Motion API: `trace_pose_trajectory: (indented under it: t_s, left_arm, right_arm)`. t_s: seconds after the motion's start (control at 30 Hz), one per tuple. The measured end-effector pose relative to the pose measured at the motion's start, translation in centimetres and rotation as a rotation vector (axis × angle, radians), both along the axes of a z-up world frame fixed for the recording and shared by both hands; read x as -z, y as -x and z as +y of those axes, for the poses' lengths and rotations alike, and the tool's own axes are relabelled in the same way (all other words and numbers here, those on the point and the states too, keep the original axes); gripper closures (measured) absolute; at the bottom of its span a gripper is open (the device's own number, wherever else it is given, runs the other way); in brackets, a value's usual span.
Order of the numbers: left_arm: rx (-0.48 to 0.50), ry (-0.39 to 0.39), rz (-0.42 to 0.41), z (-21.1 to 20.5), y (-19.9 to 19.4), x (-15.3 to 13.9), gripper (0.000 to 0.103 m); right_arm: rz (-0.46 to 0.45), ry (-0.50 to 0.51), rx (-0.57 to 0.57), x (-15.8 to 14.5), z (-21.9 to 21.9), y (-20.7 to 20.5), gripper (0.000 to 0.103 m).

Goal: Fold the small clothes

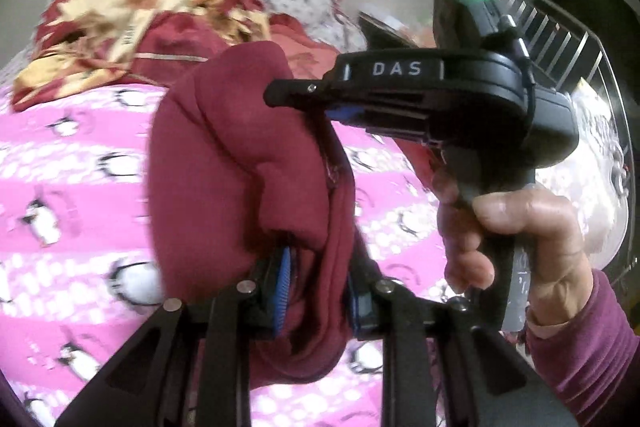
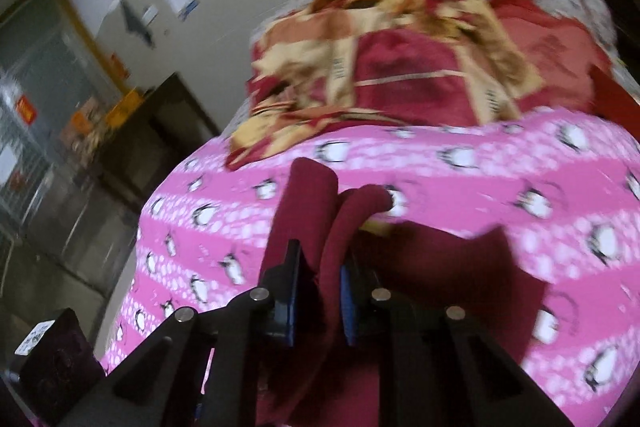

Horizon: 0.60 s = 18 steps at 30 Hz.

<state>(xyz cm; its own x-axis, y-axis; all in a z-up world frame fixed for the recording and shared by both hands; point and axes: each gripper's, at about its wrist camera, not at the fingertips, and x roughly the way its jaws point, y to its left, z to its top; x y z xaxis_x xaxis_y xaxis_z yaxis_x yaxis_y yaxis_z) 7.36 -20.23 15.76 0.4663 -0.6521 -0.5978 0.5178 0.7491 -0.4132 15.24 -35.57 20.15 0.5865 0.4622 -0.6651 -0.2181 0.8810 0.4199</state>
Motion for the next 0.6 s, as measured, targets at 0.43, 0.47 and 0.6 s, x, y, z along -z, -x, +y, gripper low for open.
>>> trace_pose_trajectory:
  t_s: [0.43, 0.47, 0.6]
  left_arm:
    - [0.08, -0.107, 0.059, -8.7, 0.8, 4.2, 0.081]
    - [0.08, -0.113, 0.066, -8.9, 0.9, 4.5, 0.081]
    - [0.081, -0.127, 0.074, -9.4, 0.8, 4.9, 0.081]
  right_arm:
    - [0.115, -0.041, 0.157, 7.5, -10.1, 1.0, 0.085]
    - [0.12, -0.04, 0.164, 8.0, -10.2, 0.9, 0.085]
    - [0.138, -0.038, 0.187, 9.3, -10.5, 0.7, 0.085]
